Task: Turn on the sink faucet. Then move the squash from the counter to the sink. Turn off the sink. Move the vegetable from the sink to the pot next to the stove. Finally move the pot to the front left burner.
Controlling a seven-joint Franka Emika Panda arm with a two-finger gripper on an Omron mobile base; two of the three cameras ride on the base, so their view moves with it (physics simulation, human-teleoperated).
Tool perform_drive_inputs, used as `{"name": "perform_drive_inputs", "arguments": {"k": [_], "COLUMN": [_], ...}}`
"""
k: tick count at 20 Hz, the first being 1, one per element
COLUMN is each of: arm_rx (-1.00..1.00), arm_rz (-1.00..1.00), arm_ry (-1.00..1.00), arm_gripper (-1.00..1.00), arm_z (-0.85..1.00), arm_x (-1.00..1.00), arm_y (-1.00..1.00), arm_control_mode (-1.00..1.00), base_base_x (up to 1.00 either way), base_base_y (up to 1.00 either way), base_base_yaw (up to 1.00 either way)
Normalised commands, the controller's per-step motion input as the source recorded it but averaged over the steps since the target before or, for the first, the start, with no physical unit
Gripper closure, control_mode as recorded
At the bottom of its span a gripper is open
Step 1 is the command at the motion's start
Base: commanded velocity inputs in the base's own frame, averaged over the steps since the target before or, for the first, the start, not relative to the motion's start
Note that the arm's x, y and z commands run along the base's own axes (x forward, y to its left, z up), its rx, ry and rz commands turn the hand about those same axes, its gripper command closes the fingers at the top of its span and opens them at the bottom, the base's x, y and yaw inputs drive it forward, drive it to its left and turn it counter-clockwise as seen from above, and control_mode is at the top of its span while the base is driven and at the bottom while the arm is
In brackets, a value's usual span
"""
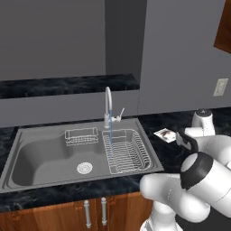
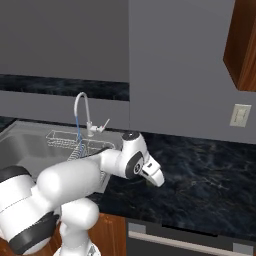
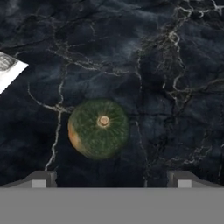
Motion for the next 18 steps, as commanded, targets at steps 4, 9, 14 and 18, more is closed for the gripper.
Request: {"name": "perform_drive_inputs", "arguments": {"k": [4, 9, 14, 18], "arm_rx": [0.0, 0.0, 0.0, 0.0], "arm_rz": [0.0, 0.0, 0.0, 0.0], "arm_ry": [0.0, 0.0, 0.0, 0.0], "arm_gripper": [-1.0, -1.0, -1.0, -1.0], "arm_z": [-0.13, -0.11, -0.13, -0.16], "arm_x": [0.09, 0.17, 0.12, 0.04], "arm_y": [-0.16, -0.05, 0.0, -0.03], "arm_control_mode": [-1.0, -1.0, -1.0, -1.0], "base_base_x": [0.0, 0.0, 0.0, 0.0], "base_base_y": [0.0, 0.0, 0.0, 0.0], "base_base_yaw": [0.0, 0.0, 0.0, 0.0]}}
